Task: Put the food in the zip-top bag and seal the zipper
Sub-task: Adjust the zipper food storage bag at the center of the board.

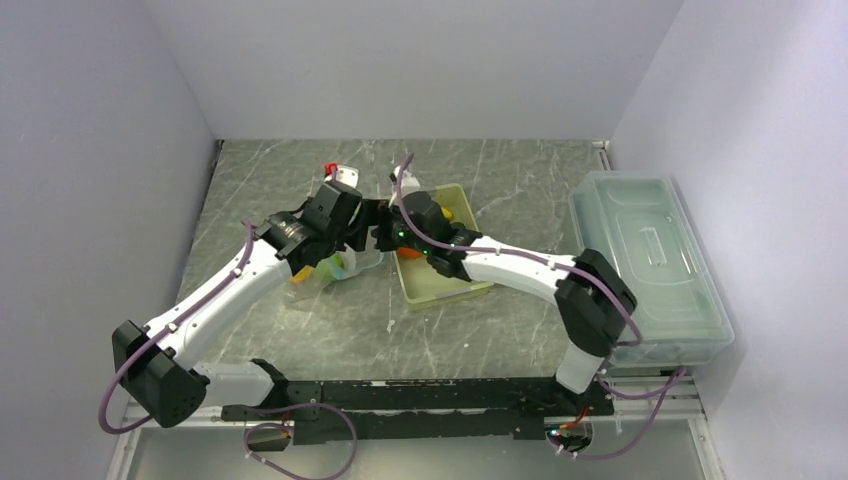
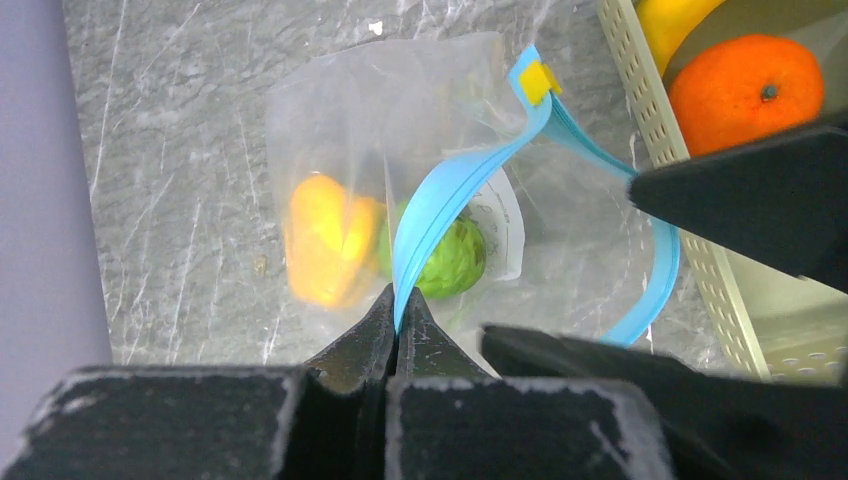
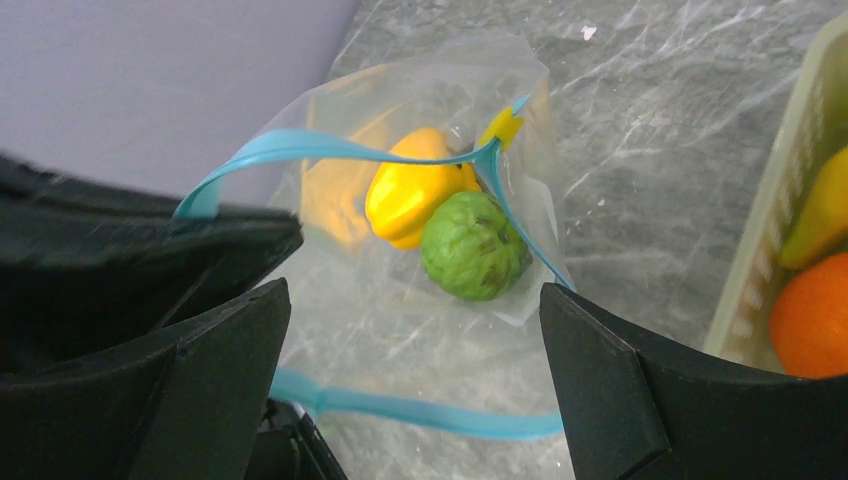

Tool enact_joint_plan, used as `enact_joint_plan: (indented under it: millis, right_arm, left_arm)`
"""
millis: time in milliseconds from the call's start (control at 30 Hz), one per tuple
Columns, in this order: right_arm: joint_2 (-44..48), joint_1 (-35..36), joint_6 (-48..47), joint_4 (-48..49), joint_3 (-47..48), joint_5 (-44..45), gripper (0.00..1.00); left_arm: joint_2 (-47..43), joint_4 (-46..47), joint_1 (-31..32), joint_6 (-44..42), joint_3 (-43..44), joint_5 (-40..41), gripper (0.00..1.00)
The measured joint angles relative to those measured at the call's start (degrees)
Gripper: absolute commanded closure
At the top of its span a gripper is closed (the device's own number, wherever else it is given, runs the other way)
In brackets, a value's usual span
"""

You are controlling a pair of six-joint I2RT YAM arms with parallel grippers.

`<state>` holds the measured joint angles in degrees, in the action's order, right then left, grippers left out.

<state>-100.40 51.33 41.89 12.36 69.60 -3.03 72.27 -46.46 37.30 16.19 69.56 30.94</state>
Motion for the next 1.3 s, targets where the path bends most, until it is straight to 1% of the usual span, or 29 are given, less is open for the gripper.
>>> enact_joint_plan:
  millis: [200,333,433,800,933,1300]
  right_arm:
    - [9.6,0.0,-2.6,-1.3,-5.9,1.1,0.0]
    - [14.9,0.0,-4.6,-2.8,-8.3,3.8,0.0]
    - [17.9,0.0,-6.2,-3.8,-9.6,6.4,0.0]
    - [22.7,0.0,-9.8,-7.0,-13.1,13.1,0.0]
    - [24.0,0.0,-10.6,-8.0,-13.4,14.5,0.0]
    - [29.3,-0.3,-12.7,-9.3,-14.6,17.6,0.0]
  left_arm:
    - [0.0,-0.3,-0.1,0.0,0.0,0.3,1.0]
    - [-0.2,-0.8,-0.1,0.0,0.3,0.3,1.0]
    - [-0.4,-2.0,-0.2,0.0,2.2,0.3,1.0]
    - [-1.6,-5.8,-0.2,0.7,15.8,-2.7,1.0]
    - [-1.6,-7.0,-0.2,1.0,17.7,-2.9,1.0]
    - [-1.1,-9.7,-0.4,1.1,19.3,-2.0,1.0]
